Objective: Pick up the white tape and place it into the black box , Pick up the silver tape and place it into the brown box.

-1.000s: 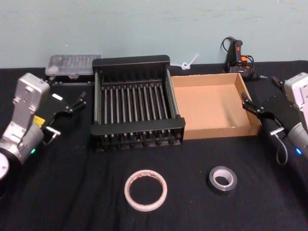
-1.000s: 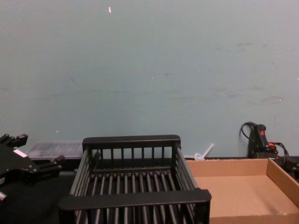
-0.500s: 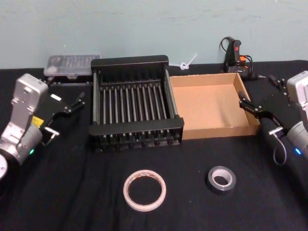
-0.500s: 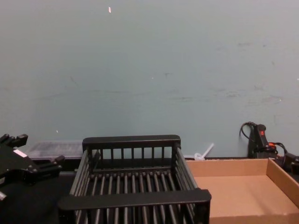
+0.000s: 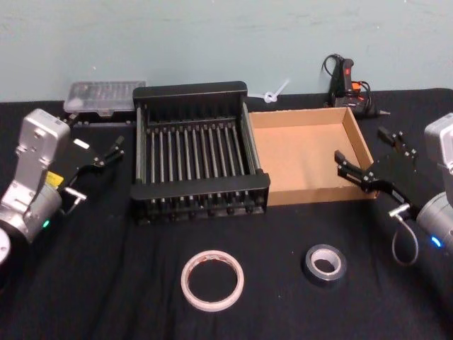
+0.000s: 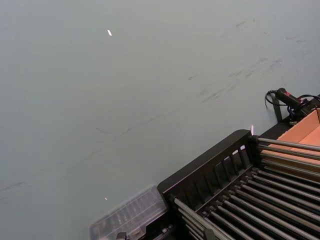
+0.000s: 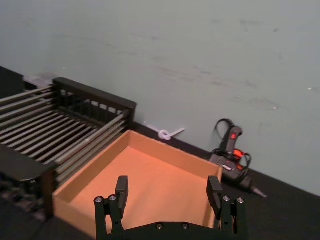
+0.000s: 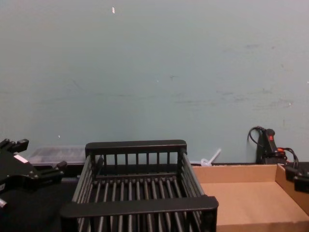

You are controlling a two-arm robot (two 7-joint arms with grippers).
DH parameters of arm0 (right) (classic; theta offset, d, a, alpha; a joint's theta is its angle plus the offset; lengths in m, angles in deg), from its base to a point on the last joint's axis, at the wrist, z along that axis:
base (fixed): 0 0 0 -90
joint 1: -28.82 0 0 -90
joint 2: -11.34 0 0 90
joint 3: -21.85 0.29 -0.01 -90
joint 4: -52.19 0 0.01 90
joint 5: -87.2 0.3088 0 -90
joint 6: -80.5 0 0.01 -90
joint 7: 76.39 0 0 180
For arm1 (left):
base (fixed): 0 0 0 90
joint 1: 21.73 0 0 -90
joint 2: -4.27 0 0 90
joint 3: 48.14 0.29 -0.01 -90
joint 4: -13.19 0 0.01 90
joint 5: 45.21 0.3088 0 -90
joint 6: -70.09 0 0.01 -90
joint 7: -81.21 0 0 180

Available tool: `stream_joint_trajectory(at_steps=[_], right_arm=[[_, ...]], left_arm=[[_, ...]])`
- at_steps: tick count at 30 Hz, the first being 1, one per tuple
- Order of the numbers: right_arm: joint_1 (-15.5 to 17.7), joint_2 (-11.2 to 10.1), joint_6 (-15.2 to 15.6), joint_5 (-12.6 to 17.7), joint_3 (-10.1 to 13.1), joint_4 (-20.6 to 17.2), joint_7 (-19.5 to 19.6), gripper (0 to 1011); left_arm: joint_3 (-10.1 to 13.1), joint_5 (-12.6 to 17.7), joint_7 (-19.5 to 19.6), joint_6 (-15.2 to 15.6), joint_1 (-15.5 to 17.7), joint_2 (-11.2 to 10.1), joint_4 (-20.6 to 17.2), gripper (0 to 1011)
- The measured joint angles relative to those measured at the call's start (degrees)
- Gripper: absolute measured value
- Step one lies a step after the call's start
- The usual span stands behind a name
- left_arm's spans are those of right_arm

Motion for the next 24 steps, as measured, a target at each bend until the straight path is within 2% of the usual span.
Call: stream_joint_trajectory(at_steps=[11, 24], right_arm=[[6.1, -1.5, 5.1, 2.0, 2.0, -6.5, -1.9, 1002], [10.7, -2.6, 9.6, 2.5, 3.9, -10.4, -3.9, 1002]], left_arm=[[0.0, 0.0, 0.0, 0.0, 0.0, 0.0, 0.0, 1002], [0.0, 0.0, 0.0, 0.0, 0.0, 0.0, 0.0, 1001]])
